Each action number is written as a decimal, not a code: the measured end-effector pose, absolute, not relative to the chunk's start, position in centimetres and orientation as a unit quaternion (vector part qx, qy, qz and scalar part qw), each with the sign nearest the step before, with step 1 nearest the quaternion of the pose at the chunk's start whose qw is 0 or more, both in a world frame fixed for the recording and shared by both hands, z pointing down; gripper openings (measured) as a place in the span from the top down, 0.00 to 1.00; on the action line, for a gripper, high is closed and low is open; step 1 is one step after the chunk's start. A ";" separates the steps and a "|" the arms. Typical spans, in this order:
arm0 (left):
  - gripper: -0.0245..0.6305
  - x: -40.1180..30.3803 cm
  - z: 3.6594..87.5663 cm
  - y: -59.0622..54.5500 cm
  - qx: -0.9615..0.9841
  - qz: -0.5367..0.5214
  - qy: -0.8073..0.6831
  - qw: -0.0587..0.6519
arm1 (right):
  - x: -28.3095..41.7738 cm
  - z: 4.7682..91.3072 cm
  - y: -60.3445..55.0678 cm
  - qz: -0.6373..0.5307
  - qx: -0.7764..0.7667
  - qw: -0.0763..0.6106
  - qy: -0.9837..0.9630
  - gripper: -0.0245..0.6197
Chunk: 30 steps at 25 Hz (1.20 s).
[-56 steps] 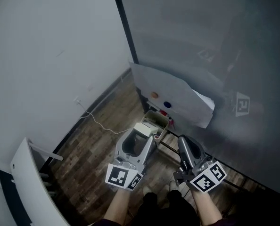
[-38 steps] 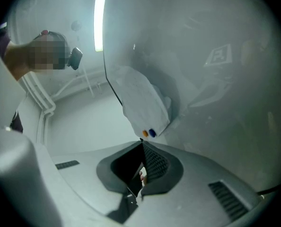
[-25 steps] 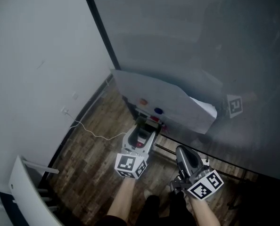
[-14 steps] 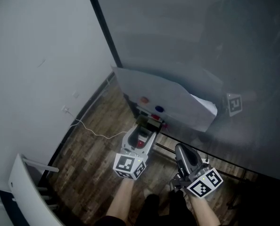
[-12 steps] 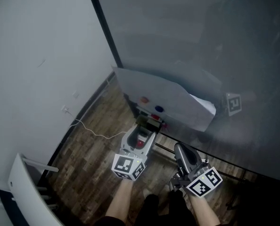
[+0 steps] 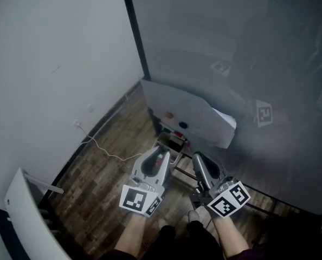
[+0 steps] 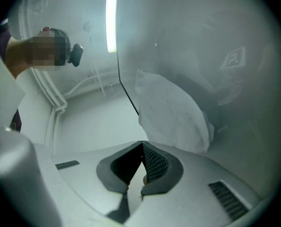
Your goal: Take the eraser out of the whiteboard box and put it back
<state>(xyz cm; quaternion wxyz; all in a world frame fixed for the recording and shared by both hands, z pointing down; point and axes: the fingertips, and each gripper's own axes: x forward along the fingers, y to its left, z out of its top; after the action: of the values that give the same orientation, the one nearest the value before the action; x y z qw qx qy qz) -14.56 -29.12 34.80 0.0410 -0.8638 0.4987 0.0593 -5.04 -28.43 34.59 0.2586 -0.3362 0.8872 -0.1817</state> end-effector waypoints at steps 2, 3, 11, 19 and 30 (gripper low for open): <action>0.88 -14.8 32.9 -28.2 -0.861 0.072 0.502 0.051 | -5.4 33.3 -28.2 -0.170 -0.327 0.261 0.892 0.96; 0.90 -15.0 31.9 -27.7 -0.859 0.080 0.503 0.055 | -5.6 32.7 -28.1 -0.164 -0.323 0.263 0.894 0.96; 0.95 -16.4 28.5 -25.1 -0.849 0.095 0.512 0.095 | -6.7 29.5 -26.7 -0.123 -0.301 0.276 0.905 0.96; 0.95 -17.6 28.6 -24.7 -0.844 0.097 0.520 0.093 | -7.9 29.4 -26.3 -0.128 -0.288 0.277 0.908 0.96; 0.95 -17.7 29.5 -25.1 -0.845 0.100 0.519 0.081 | -7.8 30.1 -26.8 -0.133 -0.290 0.275 0.907 0.96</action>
<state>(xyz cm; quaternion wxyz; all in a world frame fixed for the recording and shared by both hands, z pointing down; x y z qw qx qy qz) -17.72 -25.11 29.54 0.0807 -0.8451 0.5189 0.1000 -7.81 -26.77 30.05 0.2751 -0.2897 0.9070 -0.1333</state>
